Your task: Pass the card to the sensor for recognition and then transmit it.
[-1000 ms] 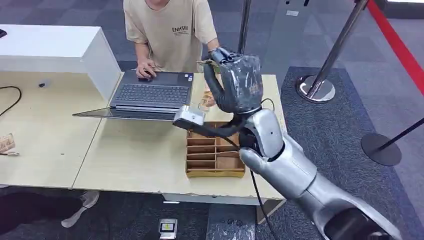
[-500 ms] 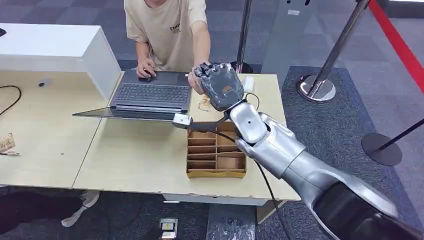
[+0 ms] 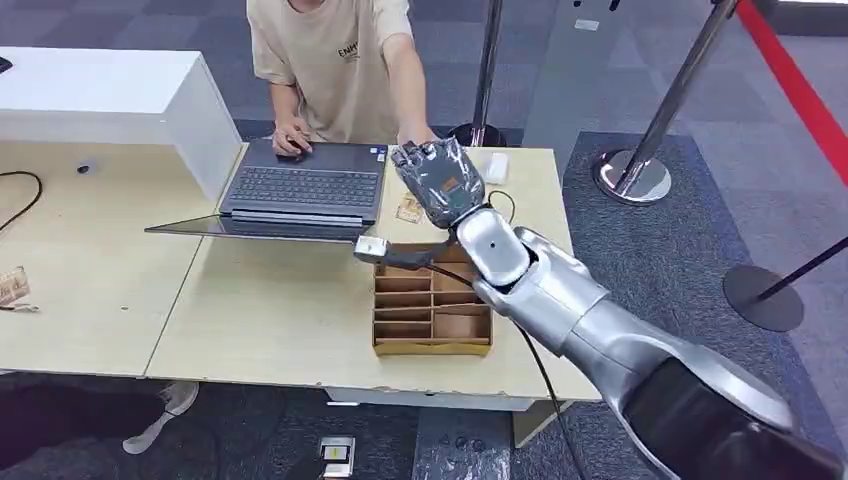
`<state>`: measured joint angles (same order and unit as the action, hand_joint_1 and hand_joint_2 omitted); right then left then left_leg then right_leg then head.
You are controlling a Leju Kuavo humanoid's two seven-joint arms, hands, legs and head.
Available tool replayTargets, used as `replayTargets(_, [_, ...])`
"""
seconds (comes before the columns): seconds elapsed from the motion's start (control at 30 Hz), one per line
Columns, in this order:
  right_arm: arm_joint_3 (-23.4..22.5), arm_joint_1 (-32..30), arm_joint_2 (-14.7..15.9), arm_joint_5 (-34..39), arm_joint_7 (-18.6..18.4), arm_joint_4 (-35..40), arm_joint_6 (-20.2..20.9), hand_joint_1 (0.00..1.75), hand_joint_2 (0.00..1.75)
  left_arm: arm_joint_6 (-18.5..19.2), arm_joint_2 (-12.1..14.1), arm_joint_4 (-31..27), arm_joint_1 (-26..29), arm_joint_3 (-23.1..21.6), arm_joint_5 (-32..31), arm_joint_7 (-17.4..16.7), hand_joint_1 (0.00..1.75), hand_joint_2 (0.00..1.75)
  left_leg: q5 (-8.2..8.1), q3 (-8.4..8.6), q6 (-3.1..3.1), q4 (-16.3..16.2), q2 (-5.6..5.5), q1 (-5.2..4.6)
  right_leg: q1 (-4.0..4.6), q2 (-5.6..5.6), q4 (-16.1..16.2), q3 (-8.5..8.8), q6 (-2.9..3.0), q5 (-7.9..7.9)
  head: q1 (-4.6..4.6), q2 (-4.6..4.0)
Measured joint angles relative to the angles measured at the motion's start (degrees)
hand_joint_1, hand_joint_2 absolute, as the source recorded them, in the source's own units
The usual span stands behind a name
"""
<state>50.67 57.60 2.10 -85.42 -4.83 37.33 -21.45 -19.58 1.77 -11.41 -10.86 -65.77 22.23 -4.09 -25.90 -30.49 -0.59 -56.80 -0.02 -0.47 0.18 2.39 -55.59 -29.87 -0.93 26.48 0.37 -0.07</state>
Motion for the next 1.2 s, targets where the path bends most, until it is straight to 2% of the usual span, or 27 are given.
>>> replayTargets(0.03, [0.24, 0.13, 0.02, 0.20, 0.20, -0.61, 1.06, 1.75, 1.75, -0.09, 0.00, 0.00, 0.01, 0.00, 0.07, 0.07, 0.00, 1.75, 0.00, 0.00, 0.00, 0.00, -0.02, 0.00, 0.00, 0.00, 0.00, 0.00, 0.00, 0.00, 0.00, 0.00])
replayTargets(0.07, [0.46, 0.19, 0.09, 0.78, 0.59, -1.13, 1.39, 0.02, 1.75, -0.09, 0.00, 0.00, 0.06, 0.00, 0.09, 0.11, 0.00, 1.75, 0.00, -0.01, 0.00, 0.00, -0.02, 0.00, 0.00, 0.00, 0.01, 0.00, -0.01, 0.00, 0.02, 0.00])
replayTargets(0.1, [0.68, 0.19, 0.13, 1.92, 0.94, -1.74, 1.80, 0.00, 1.75, -0.09, 0.00, 0.00, 0.11, 0.00, 0.07, 0.11, 0.00, 1.75, 0.00, 0.00, 0.00, 0.00, 0.00, 0.00, 0.00, 0.00, 0.00, 0.00, -0.01, 0.00, -0.02, 0.00])
replayTargets(0.13, [0.76, 0.16, 0.15, 3.52, 1.38, -2.25, 2.83, 0.00, 0.00, -0.09, 0.00, 0.00, 0.14, 0.00, 0.07, 0.13, 0.00, 1.75, 0.00, 0.00, 0.00, 0.00, 0.00, 0.00, 0.00, -0.01, 0.00, 0.00, 0.00, 0.00, 0.00, 0.00])
replayTargets(0.2, [0.68, -0.12, 0.24, 7.88, 2.47, -3.12, 3.86, 0.00, 0.00, -0.09, 0.00, 0.00, 0.17, 0.00, 0.04, 0.17, 0.00, 1.75, 0.01, 0.00, 0.00, 0.00, 0.00, 0.00, 0.00, -0.01, 0.00, 0.00, 0.00, -0.01, 0.02, 0.00])
replayTargets(0.3, [0.35, -0.45, 0.22, 14.35, 4.04, -3.54, 2.99, 0.00, 0.00, 0.02, 0.07, 0.02, 0.30, 0.00, -0.06, 0.15, 0.00, 1.75, 0.01, 0.00, 0.00, 0.00, 0.01, -0.01, 0.00, -0.02, 0.00, -0.01, 0.00, -0.05, 0.00, 0.00])
replayTargets(0.37, [-0.48, -0.67, 0.22, 19.87, 4.84, -3.26, -0.09, 0.00, 0.00, 0.00, 0.07, 0.02, 0.40, 0.00, -0.05, 0.17, 0.00, 1.75, 0.01, 0.00, 0.00, 0.00, 0.01, 0.00, 0.00, -0.02, 0.00, -0.01, 0.00, -0.05, 0.00, 0.00])
replayTargets(0.43, [-2.31, -2.43, 0.26, 32.26, 8.00, -0.84, -5.38, 0.00, 0.00, -0.61, 0.09, 0.02, 0.67, 0.07, 1.05, 0.30, 0.00, 1.75, 0.00, 0.02, 0.00, 0.00, 0.02, 0.02, 0.02, -0.02, 0.01, -0.01, 0.00, -0.04, 0.04, 0.00])
replayTargets(0.5, [-6.44, -7.22, 0.61, 46.49, 6.94, 5.94, -7.25, 0.00, 0.00, -1.42, 0.09, 0.02, 1.21, 0.35, 1.99, 1.05, 0.00, 1.75, -0.03, 0.04, -0.01, 0.00, -0.02, 0.04, 0.04, -0.01, 0.04, 0.03, -0.02, 0.03, -0.02, 0.00])
replayTargets(0.53, [-8.82, -10.75, 1.61, 51.13, 5.88, 11.11, -7.11, 0.00, 0.00, -1.81, 0.13, 0.02, 1.61, 0.57, 2.53, 1.50, 0.00, 1.75, -0.07, 0.07, -0.04, 0.00, -0.09, 0.05, 0.04, 0.03, 0.07, 0.06, -0.04, 0.07, 0.02, 0.00])
replayTargets(0.6, [-11.45, -17.26, 3.12, 55.87, 6.05, 17.25, -6.90, 0.00, 0.00, -2.30, 0.33, 0.02, 2.64, 0.79, 3.34, 2.25, 0.00, 1.75, -0.15, 0.07, 0.01, 0.00, -0.08, 0.05, 0.04, 0.02, 0.09, 0.09, -0.06, 0.09, 0.00, 0.00])
replayTargets(0.67, [-13.49, -23.32, 4.59, 61.61, 7.89, 22.02, -6.33, 0.00, 0.00, -2.38, 0.48, 0.02, 3.29, 1.14, 3.72, 2.64, 0.00, 1.75, -0.19, 0.03, -0.01, 0.00, -0.08, 0.04, 0.04, 0.00, 0.09, 0.06, -0.05, 0.10, 0.00, 0.00])
replayTargets(0.8, [-17.99, -32.37, 6.40, 74.39, 14.25, 29.35, -3.88, 0.00, 0.00, -2.80, 0.68, 0.02, 3.82, 1.92, 4.63, 3.36, 0.00, 1.75, -0.20, 0.01, -0.01, 0.00, -0.05, 0.03, 0.03, -0.02, 0.13, 0.04, -0.05, 0.11, 0.00, 0.00])
replayTargets(0.87, [-19.48, -35.61, 6.89, 76.55, 15.67, 31.61, -3.57, 0.00, 0.00, -2.97, 0.77, 0.02, 4.11, 2.03, 4.85, 3.54, 0.00, 1.75, -0.20, 0.01, -0.01, 0.00, -0.05, 0.03, 0.02, -0.02, 0.12, 0.04, -0.05, 0.10, 0.00, 0.00])
replayTargets(0.9, [-20.46, -37.08, 7.13, 77.33, 16.06, 32.75, -3.55, 0.00, 1.75, -3.06, 0.81, 0.04, 4.21, 2.16, 4.98, 3.56, 0.00, 1.75, -0.19, 0.02, -0.01, 0.00, -0.01, 0.03, 0.02, -0.04, 0.12, 0.04, -0.05, 0.09, 0.00, 0.00])
replayTargets(1.03, [-22.43, -40.92, 7.76, 75.24, 16.43, 35.58, -4.75, 0.00, 1.75, -3.17, 0.83, 0.04, 4.31, 2.84, 5.36, 3.54, 0.00, 1.75, -0.18, 0.04, 0.00, 0.00, -0.01, 0.03, 0.03, -0.05, 0.12, 0.05, -0.05, 0.09, 0.00, 0.00])
replayTargets(1.2, [-23.15, -44.34, 8.81, 70.08, 14.75, 38.32, -5.93, 0.00, 1.75, -3.17, 0.83, 0.04, 4.35, 3.34, 5.46, 2.97, 0.00, 1.75, -0.18, 0.04, 0.00, 0.00, -0.01, 0.03, 0.03, -0.05, 0.11, 0.04, -0.05, 0.09, 0.00, 0.00])
